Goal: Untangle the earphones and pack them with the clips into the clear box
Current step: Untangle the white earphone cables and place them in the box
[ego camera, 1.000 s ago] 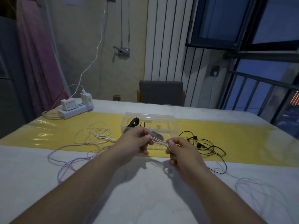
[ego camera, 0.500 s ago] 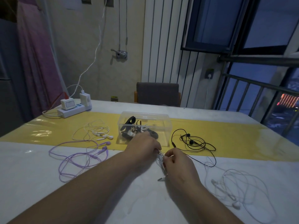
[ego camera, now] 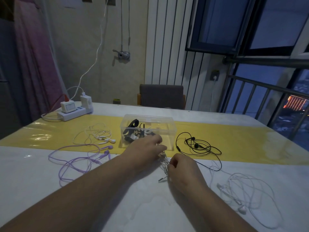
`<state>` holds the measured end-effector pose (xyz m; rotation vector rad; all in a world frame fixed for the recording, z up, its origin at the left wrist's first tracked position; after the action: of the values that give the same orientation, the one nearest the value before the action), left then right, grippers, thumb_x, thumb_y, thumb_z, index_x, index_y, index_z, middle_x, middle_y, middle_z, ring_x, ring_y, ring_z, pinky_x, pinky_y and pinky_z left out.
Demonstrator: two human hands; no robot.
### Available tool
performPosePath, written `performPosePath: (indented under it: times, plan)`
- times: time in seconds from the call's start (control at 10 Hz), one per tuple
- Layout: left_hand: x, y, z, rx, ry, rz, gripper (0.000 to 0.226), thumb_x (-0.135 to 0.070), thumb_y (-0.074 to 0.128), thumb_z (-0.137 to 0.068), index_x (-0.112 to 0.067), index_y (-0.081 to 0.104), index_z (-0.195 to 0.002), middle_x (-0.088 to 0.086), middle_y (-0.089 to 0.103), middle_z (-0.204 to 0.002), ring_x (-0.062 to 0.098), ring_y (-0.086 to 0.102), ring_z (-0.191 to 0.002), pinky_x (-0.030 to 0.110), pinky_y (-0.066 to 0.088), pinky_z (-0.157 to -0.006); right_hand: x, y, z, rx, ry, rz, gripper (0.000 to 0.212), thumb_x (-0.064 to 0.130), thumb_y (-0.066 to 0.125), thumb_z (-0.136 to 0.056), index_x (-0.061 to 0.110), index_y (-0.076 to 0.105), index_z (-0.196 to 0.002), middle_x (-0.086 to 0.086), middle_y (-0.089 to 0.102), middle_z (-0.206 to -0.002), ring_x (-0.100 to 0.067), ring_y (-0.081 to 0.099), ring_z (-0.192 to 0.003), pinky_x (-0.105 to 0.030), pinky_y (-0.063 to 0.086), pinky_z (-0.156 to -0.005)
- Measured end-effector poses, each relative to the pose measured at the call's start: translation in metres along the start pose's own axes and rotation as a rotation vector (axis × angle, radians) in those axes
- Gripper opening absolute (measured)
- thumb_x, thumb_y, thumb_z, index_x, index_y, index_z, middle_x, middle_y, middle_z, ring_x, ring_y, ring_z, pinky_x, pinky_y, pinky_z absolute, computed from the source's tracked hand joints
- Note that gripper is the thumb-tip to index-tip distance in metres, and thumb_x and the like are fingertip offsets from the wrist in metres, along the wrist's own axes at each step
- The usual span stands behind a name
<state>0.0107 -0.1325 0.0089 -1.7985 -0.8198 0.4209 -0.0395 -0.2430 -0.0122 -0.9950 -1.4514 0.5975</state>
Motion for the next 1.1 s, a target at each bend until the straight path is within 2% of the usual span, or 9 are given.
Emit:
performPosePath:
  times: [0.1, 0.2, 0.3, 0.4, 0.5, 0.6, 0.7, 0.9, 1.1]
  plan:
    - [0.007, 0.009, 0.0, 0.105, -0.047, 0.008, 0.035, -0.031, 0.046, -0.092, -0.022, 0.064, -0.12, 0.001, 0.049, -0.124, 0.023, 0.054, -0.111, 0.031, 0.047, -0.08, 0.006, 0.001, 0.0, -0.011, -0.009, -0.01, 0.014, 0.018, 0.05, -0.089, 0.02, 0.06, -0.08, -0.001, 0.063, -0.089, -0.018, 0.057, -0.079, -0.031, 0.044, -0.064]
    - [0.013, 0.022, 0.002, 0.164, -0.056, 0.031, 0.034, -0.027, 0.047, -0.097, -0.016, 0.059, -0.126, 0.008, 0.049, -0.123, 0.027, 0.051, -0.113, 0.037, 0.048, -0.086, 0.018, 0.009, 0.004, -0.01, -0.068, 0.007, 0.015, 0.022, 0.047, -0.092, 0.019, 0.057, -0.083, -0.002, 0.058, -0.091, -0.02, 0.055, -0.08, -0.034, 0.045, -0.066]
    - [0.013, 0.028, 0.002, 0.185, 0.005, -0.065, 0.029, -0.026, 0.047, -0.097, -0.014, 0.06, -0.121, 0.008, 0.052, -0.117, 0.029, 0.051, -0.11, 0.037, 0.047, -0.087, 0.029, 0.013, 0.012, -0.014, -0.144, -0.009, 0.01, 0.025, 0.044, -0.096, 0.023, 0.053, -0.101, 0.0, 0.055, -0.097, -0.019, 0.049, -0.083, -0.032, 0.038, -0.066]
    - [0.013, 0.031, -0.001, 0.192, 0.019, 0.002, 0.029, -0.034, 0.042, -0.097, -0.016, 0.06, -0.111, -0.006, 0.05, -0.098, 0.025, 0.054, -0.103, 0.032, 0.044, -0.087, 0.026, 0.007, 0.012, -0.039, -0.136, -0.019, 0.008, 0.028, 0.047, -0.095, 0.024, 0.05, -0.101, 0.001, 0.063, -0.097, -0.022, 0.054, -0.085, -0.032, 0.038, -0.064]
    - [0.014, 0.033, 0.003, 0.163, 0.067, -0.046, 0.035, -0.041, 0.04, -0.096, -0.017, 0.06, -0.111, -0.002, 0.057, -0.106, 0.026, 0.055, -0.107, 0.034, 0.044, -0.092, 0.021, 0.001, 0.008, -0.048, -0.109, 0.026, 0.018, 0.03, 0.049, -0.091, 0.019, 0.063, -0.086, 0.0, 0.063, -0.09, -0.022, 0.059, -0.085, -0.035, 0.05, -0.07]
    - [0.024, 0.029, 0.006, 0.113, -0.091, 0.078, 0.032, -0.03, 0.052, -0.092, -0.022, 0.064, -0.121, 0.001, 0.06, -0.122, 0.023, 0.056, -0.112, 0.035, 0.046, -0.092, 0.019, -0.004, 0.006, -0.045, -0.093, -0.022, 0.021, 0.027, 0.051, -0.09, 0.021, 0.071, -0.087, 0.002, 0.064, -0.094, -0.018, 0.061, -0.085, -0.034, 0.053, -0.073]
    - [0.027, 0.008, 0.004, -0.013, -0.134, 0.184, 0.028, -0.026, 0.061, -0.087, -0.024, 0.071, -0.114, 0.0, 0.067, -0.111, 0.02, 0.062, -0.104, 0.035, 0.05, -0.085, 0.015, -0.011, 0.003, -0.067, -0.091, -0.08, 0.016, 0.025, 0.053, -0.089, 0.022, 0.068, -0.086, 0.004, 0.065, -0.092, -0.016, 0.061, -0.084, -0.031, 0.051, -0.071]
    - [0.033, 0.001, 0.0, 0.084, -0.154, 0.156, 0.052, -0.001, 0.058, -0.087, -0.024, 0.058, -0.133, 0.0, 0.059, -0.134, 0.02, 0.049, -0.124, 0.033, 0.04, -0.099, 0.021, -0.025, 0.0, -0.143, -0.149, -0.119, 0.013, 0.024, 0.055, -0.089, 0.023, 0.067, -0.084, 0.006, 0.064, -0.091, -0.014, 0.057, -0.085, -0.027, 0.042, -0.069]
    - [0.027, -0.018, -0.002, 0.042, -0.17, 0.22, 0.068, 0.012, 0.047, -0.081, -0.028, 0.059, -0.133, -0.002, 0.057, -0.134, 0.018, 0.049, -0.124, 0.026, 0.038, -0.093, 0.021, -0.038, -0.003, -0.163, -0.156, -0.153, 0.01, 0.02, 0.056, -0.09, 0.022, 0.065, -0.09, 0.005, 0.065, -0.094, -0.015, 0.058, -0.087, -0.028, 0.045, -0.075]
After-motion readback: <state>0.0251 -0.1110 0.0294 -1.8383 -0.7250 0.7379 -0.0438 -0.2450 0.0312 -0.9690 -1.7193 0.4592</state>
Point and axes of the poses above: each hand's wrist, its own z-axis away from the middle knuckle, its own y-axis out of the palm, x = y × z, the point moved 8 cm from there along -z, towards the middle knuckle
